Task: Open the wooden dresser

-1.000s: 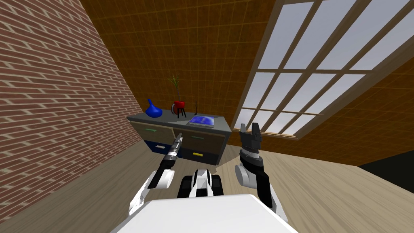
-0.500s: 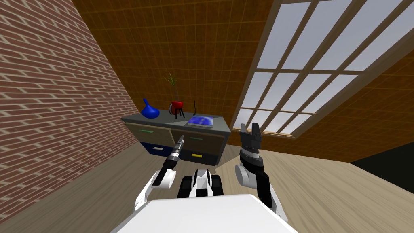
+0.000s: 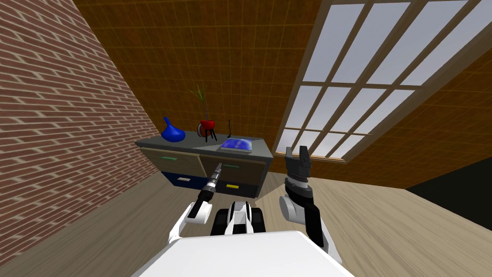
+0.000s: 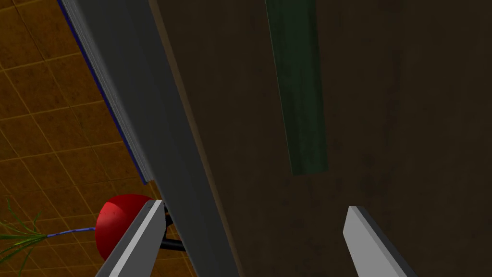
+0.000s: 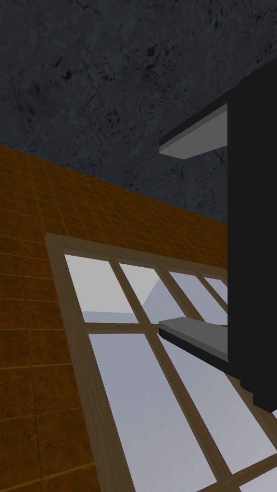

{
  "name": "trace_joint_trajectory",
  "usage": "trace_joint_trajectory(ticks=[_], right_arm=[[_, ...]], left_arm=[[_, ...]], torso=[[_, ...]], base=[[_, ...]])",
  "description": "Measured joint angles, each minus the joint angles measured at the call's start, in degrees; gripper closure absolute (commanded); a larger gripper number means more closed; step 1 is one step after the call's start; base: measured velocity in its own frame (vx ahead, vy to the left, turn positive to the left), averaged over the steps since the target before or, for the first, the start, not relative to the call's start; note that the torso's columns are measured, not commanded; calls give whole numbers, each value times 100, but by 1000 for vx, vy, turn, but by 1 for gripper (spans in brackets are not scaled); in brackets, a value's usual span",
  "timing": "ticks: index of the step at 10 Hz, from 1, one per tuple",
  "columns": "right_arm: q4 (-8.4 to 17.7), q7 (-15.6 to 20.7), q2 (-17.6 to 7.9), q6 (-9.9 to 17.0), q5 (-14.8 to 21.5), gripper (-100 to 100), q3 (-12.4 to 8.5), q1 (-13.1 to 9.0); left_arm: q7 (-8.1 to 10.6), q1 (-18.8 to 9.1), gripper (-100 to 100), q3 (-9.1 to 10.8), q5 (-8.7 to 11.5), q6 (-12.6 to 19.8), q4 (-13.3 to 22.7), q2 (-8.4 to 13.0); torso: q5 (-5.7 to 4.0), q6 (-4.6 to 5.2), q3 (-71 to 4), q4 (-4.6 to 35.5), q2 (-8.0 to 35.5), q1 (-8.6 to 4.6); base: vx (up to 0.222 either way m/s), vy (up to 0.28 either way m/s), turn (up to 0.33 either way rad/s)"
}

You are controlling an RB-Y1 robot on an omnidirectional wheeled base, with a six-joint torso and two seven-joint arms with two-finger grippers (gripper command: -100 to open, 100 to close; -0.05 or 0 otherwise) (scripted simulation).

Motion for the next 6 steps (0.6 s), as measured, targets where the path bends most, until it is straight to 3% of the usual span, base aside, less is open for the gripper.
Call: trace_joint_trajectory(ticks=[3, 4, 5, 6], right_arm=[[0, 0, 0, 0, 0, 0, 0, 0], [0, 0, 0, 0, 0, 0, 0, 0], [0, 0, 0, 0, 0, 0, 0, 0], [0, 0, 0, 0, 0, 0, 0, 0]], left_arm=[[20, -188, -100, -30, -46, 35, 514, -39], [22, -193, -100, -33, -48, 33, 537, -42], [22, -192, 100, -33, -48, 33, 534, -42], [22, -193, 100, -33, -48, 33, 535, -42]], torso=[[0, 0, 0, 0, 0, 0], [0, -1, 3, 1, 6, 2], [1, 0, 5, 2, 8, 2], [1, 0, 4, 2, 6, 2]], base=[[28, -7, -34], [0, 0, 0], [0, 0, 0], [-125, -3, 26]])
